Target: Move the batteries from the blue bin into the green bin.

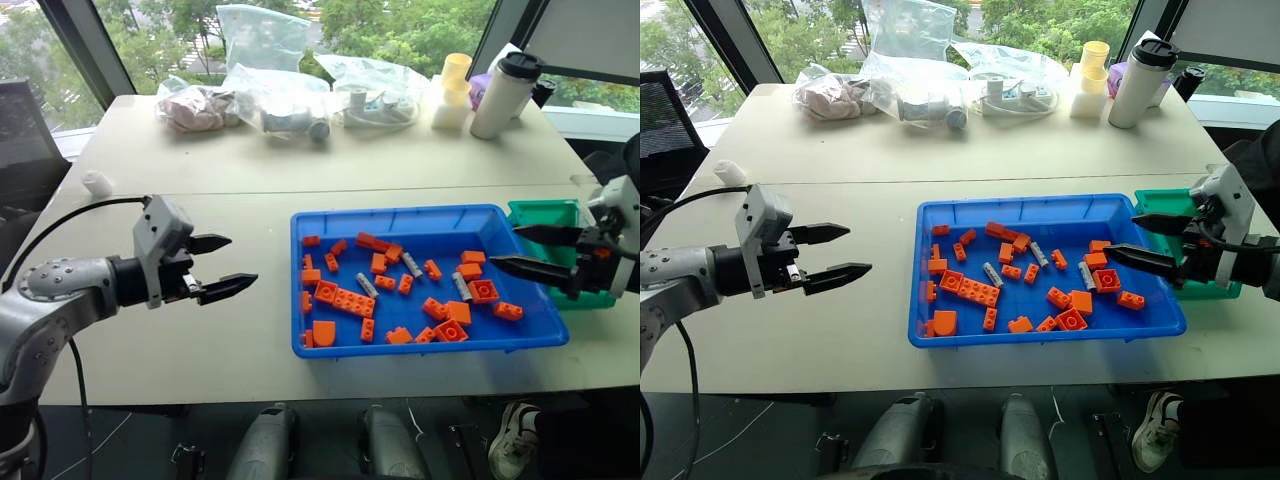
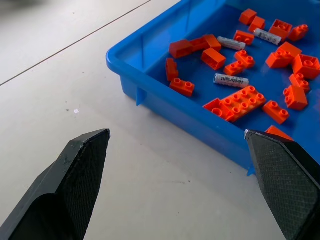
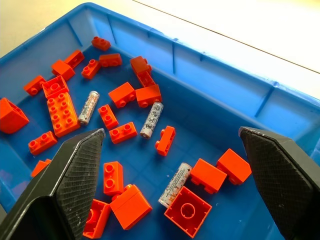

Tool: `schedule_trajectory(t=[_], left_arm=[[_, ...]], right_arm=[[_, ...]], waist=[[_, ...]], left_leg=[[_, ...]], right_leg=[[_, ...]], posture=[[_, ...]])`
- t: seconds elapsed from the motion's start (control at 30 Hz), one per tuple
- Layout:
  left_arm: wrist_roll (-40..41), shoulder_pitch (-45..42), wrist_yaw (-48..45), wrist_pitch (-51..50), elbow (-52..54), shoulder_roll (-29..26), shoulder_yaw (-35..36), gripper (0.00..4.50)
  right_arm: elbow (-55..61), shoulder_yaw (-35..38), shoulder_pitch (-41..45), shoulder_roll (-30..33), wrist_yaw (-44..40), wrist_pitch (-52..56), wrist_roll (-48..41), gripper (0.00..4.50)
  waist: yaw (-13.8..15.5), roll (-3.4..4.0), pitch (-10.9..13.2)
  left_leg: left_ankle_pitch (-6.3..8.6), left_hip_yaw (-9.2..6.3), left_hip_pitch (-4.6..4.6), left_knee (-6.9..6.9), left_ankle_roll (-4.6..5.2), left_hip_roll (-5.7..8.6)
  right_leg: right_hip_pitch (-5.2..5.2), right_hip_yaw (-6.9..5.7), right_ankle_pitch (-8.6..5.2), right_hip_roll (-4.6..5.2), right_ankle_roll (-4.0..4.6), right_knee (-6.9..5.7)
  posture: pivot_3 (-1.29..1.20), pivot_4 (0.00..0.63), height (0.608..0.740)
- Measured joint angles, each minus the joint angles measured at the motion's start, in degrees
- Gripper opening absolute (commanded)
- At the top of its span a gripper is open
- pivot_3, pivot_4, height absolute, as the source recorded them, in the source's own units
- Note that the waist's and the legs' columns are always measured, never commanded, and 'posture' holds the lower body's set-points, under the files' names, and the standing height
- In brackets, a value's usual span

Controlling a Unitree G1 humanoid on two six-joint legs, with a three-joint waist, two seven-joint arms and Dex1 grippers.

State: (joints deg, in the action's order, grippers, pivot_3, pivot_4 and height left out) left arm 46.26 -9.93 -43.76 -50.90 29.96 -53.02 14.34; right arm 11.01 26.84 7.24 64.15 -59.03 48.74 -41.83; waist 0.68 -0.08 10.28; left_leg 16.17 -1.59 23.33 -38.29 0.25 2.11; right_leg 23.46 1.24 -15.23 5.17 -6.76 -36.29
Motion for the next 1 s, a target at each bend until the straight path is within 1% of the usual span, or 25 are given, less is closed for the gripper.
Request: schedule_trajectory(t=[0.1, 0.17, 0.27, 0.37, 0.43, 0.6, 0.7, 0.77, 0.83, 0.93, 0.97, 1.0], left_arm=[[-0.5, -0.3, -2.1, 0.1, 0.1, -2.2, -1.2, 4.5], [-1.0, -3.0, -5.1, 0.4, -0.8, -4.8, -2.9, 4.5], [-1.6, -7.7, -11.2, 1.6, -2.3, -8.5, -5.1, 4.5], [-2.4, -11.6, -17.0, 3.3, -3.2, -10.9, -8.2, 4.5], [-3.9, -13.5, -19.1, 4.9, -4.0, -11.1, -10.4, 4.5], [-5.0, -14.4, -18.6, 5.1, -3.9, -9.3, -11.4, 4.5], [-4.5, -12.0, -16.8, 4.6, -1.4, -8.1, -10.9, 4.5], [-4.1, -9.4, -15.2, 3.6, 0.0, -7.5, -10.4, 4.5], [-3.6, -7.8, -13.9, 2.7, 0.8, -7.2, -9.6, 4.5], [-2.9, -6.4, -11.8, 2.3, 2.4, -6.3, -8.1, 4.5], [-2.8, -6.2, -11.3, 2.3, 2.7, -6.1, -8.0, 4.5], [-2.6, -6.0, -10.8, 2.3, 2.9, -5.6, -8.0, 4.5]], right_arm=[[0.0, -1.0, 0.4, 0.0, 0.2, 1.0, 0.2, 4.45], [0.0, -4.7, 3.0, 0.1, 0.3, 1.2, 1.0, 4.45], [-0.1, -12.4, 10.9, -0.1, -0.5, 1.7, 1.5, 4.45], [-0.3, -20.9, 21.4, -3.4, -1.7, 2.2, 2.7, 4.45], [-0.6, -26.5, 26.3, -6.9, -2.5, 1.7, 4.4, 4.45], [-1.8, -37.4, 30.9, -13.8, -3.1, 1.7, 9.5, 4.45], [-2.3, -40.2, 32.6, -19.7, 0.2, 7.1, 9.6, 4.45], [-3.0, -40.6, 32.9, -22.2, 3.1, 11.9, 9.5, 4.45], [-3.5, -40.6, 33.4, -23.2, 4.7, 14.8, 9.5, 4.45], [-3.4, -40.5, 34.1, -23.8, 6.5, 17.6, 9.5, 3.66], [-3.4, -40.6, 34.1, -24.1, 6.9, 18.0, 9.6, 3.24], [-3.4, -40.6, 34.1, -24.3, 7.2, 18.4, 9.6, 2.63]], waist=[[0.0, 0.0, 0.0], [0.0, 0.0, 0.0], [-0.5, 0.04, 0.0], [-1.3, 0.04, 0.0], [-1.5, 0.04, 0.0], [-1.4, 0.0, 0.0], [-1.4, -0.02, 0.0], [-1.3, -0.02, 0.0], [-1.2, -0.02, 0.0], [-1.3, -0.02, 0.0], [-1.3, -0.02, 0.0], [-1.4, -0.02, 0.0]], left_leg=[[-0.01, 0.0, -0.02, 0.0, -0.01, 0.0], [-0.04, 0.02, -0.02, 0.0, -0.05, 0.0], [-0.04, 0.06, -0.06, 0.05, -0.06, 0.0], [-0.05, 0.04, -0.04, 0.09, -0.06, -0.02], [-0.05, 0.05, 0.01, 0.13, -0.07, -0.03], [-0.05, 0.05, 0.11, 0.1, -0.06, 0.02], [-0.05, 0.05, 0.11, 0.06, -0.06, 0.04], [-0.06, 0.03, 0.11, 0.06, -0.07, 0.03], [-0.07, 0.0, 0.11, 0.06, -0.09, 0.04], [-0.08, -0.02, 0.09, 0.06, -0.11, 0.04], [-0.08, -0.02, 0.09, 0.06, -0.11, 0.04], [-0.08, -0.01, 0.09, 0.07, -0.12, 0.04]], right_leg=[[-0.01, 0.0, 0.0, 0.0, 0.01, 0.0], [0.01, 0.0, 0.04, -0.02, 0.11, 0.01], [0.03, 0.0, 0.04, -0.07, 0.12, 0.01], [0.06, -0.05, 0.07, -0.14, 0.07, 0.01], [0.13, -0.06, 0.08, -0.16, 0.05, 0.01], [0.21, -0.09, 0.09, -0.19, 0.04, -0.01], [0.22, -0.06, 0.09, -0.17, 0.03, -0.06], [0.24, -0.06, 0.09, -0.15, 0.02, -0.11], [0.25, -0.08, 0.09, -0.13, 0.02, -0.14], [0.24, -0.08, 0.09, -0.09, 0.03, -0.14], [0.25, -0.08, 0.09, -0.1, 0.03, -0.15], [0.27, -0.08, 0.09, -0.1, 0.03, -0.16]], posture=[[0.0, 0.15, 0.74], [0.0, 0.15, 0.74], [0.0, 0.15, 0.74], [0.0, 0.15, 0.74], [0.0, 0.15, 0.74], [0.0, 0.15, 0.74], [0.0, 0.15, 0.74], [0.0, 0.15, 0.74], [0.0, 0.15, 0.74], [0.0, 0.15, 0.74], [0.0, 0.15, 0.74], [0.0, 0.15, 0.74]])
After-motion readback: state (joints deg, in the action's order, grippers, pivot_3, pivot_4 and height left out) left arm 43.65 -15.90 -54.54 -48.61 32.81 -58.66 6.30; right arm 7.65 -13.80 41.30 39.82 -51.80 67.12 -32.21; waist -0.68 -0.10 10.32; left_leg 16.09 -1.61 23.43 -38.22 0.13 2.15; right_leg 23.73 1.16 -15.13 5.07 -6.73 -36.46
